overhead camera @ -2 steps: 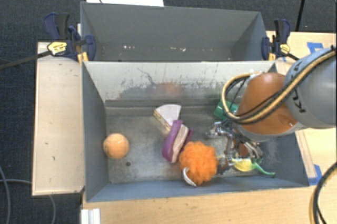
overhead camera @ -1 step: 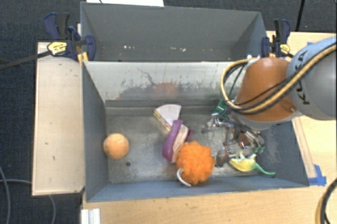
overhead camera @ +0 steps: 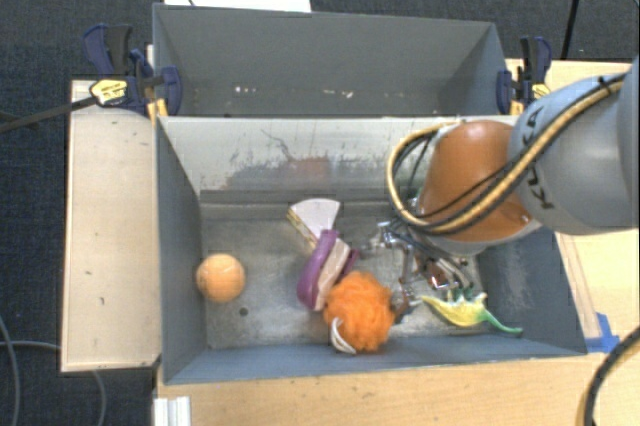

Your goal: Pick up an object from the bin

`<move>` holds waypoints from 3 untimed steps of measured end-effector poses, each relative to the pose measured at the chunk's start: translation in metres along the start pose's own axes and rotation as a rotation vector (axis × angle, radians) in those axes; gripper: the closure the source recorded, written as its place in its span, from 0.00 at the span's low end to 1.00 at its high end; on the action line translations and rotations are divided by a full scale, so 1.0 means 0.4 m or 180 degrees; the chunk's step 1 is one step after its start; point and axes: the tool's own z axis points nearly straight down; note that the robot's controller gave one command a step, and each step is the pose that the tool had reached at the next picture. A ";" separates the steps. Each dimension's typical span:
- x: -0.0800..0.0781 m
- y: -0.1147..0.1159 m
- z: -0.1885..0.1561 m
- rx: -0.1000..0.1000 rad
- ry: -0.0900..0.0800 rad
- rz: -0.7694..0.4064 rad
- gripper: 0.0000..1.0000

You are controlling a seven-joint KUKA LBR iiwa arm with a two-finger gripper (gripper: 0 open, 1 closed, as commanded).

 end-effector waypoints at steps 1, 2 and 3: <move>0.031 0.110 0.056 -0.0007 0.0004 0.0023 0.00; 0.047 0.132 0.050 -0.0008 -0.0007 -0.0287 1.00; 0.047 0.132 0.050 -0.0008 -0.0007 -0.0288 1.00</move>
Offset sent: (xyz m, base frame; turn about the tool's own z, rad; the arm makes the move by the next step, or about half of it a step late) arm -0.0310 0.0484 -0.0227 -0.0898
